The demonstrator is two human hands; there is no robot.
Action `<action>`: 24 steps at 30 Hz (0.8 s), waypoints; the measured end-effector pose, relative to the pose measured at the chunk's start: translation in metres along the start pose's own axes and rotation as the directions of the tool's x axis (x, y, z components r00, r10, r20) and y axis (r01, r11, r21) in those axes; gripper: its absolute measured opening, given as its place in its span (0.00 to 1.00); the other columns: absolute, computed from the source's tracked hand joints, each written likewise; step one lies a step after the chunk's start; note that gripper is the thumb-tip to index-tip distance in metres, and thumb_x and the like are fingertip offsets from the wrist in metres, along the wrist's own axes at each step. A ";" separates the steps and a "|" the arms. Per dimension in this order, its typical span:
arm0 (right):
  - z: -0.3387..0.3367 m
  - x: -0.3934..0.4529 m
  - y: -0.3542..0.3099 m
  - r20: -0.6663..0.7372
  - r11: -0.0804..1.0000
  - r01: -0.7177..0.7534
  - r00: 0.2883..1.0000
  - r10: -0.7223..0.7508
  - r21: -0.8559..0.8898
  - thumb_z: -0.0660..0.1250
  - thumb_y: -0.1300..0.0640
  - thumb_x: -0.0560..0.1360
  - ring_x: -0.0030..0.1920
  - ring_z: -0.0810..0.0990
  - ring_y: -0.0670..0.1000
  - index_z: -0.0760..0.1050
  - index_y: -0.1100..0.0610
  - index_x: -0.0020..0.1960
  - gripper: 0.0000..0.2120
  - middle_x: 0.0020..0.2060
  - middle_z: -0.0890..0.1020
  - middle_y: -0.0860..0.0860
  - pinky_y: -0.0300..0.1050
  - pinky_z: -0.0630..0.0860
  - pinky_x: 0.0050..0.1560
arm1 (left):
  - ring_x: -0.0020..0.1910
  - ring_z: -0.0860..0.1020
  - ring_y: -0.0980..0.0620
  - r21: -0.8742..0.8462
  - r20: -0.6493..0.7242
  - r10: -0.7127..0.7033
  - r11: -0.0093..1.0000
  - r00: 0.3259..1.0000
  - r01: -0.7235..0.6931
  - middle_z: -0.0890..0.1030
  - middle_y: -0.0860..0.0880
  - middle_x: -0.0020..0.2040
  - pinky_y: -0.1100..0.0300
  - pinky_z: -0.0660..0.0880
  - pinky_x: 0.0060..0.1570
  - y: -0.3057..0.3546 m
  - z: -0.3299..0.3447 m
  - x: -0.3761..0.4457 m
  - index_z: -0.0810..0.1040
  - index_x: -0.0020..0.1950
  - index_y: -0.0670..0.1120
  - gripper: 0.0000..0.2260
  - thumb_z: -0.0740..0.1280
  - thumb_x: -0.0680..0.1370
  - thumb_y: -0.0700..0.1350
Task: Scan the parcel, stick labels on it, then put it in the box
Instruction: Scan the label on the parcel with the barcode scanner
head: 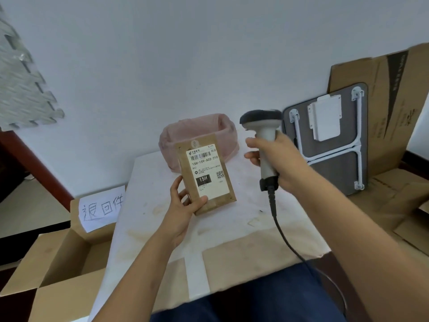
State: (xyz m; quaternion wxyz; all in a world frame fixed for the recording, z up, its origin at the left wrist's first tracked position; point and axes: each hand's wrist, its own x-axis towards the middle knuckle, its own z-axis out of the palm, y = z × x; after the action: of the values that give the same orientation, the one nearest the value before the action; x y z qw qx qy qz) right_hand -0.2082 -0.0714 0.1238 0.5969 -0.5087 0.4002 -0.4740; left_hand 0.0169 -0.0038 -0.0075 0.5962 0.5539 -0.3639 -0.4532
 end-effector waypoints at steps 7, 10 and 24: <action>0.008 -0.016 -0.020 -0.026 0.983 0.173 0.984 -0.175 -0.061 0.70 0.62 0.71 0.25 0.74 0.46 0.78 0.59 0.45 0.04 0.37 0.82 0.55 0.37 0.72 0.28 | 0.66 0.75 0.53 -0.027 0.060 0.015 1.000 0.998 -0.013 0.72 0.50 0.71 0.54 0.75 0.61 -0.016 0.014 0.018 0.56 0.77 0.61 0.40 0.72 0.75 0.34; 0.020 -0.027 0.023 0.019 0.998 0.023 1.000 -0.022 -0.063 0.71 0.60 0.71 0.24 0.74 0.46 0.80 0.63 0.46 0.07 0.37 0.83 0.54 0.41 0.71 0.30 | 0.68 0.74 0.51 -0.066 0.046 0.016 0.998 0.999 -0.013 0.71 0.49 0.73 0.49 0.74 0.65 -0.023 0.019 0.021 0.55 0.77 0.60 0.40 0.71 0.75 0.33; 0.028 -0.053 0.089 -0.002 0.927 0.040 0.999 -0.045 -0.373 0.73 0.53 0.71 0.23 0.77 0.39 0.79 0.59 0.44 0.10 0.26 0.80 0.46 0.28 0.70 0.27 | 0.70 0.73 0.47 -0.120 0.104 0.001 0.993 0.995 0.011 0.67 0.53 0.75 0.39 0.73 0.66 -0.028 0.023 0.024 0.53 0.77 0.66 0.45 0.75 0.72 0.39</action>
State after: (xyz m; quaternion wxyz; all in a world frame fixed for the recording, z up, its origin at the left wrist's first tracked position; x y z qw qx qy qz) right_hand -0.1796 -0.0107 0.0402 0.4769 -0.6188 0.4751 -0.4049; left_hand -0.0009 -0.0332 -0.0340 0.6075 0.4934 -0.3652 -0.5041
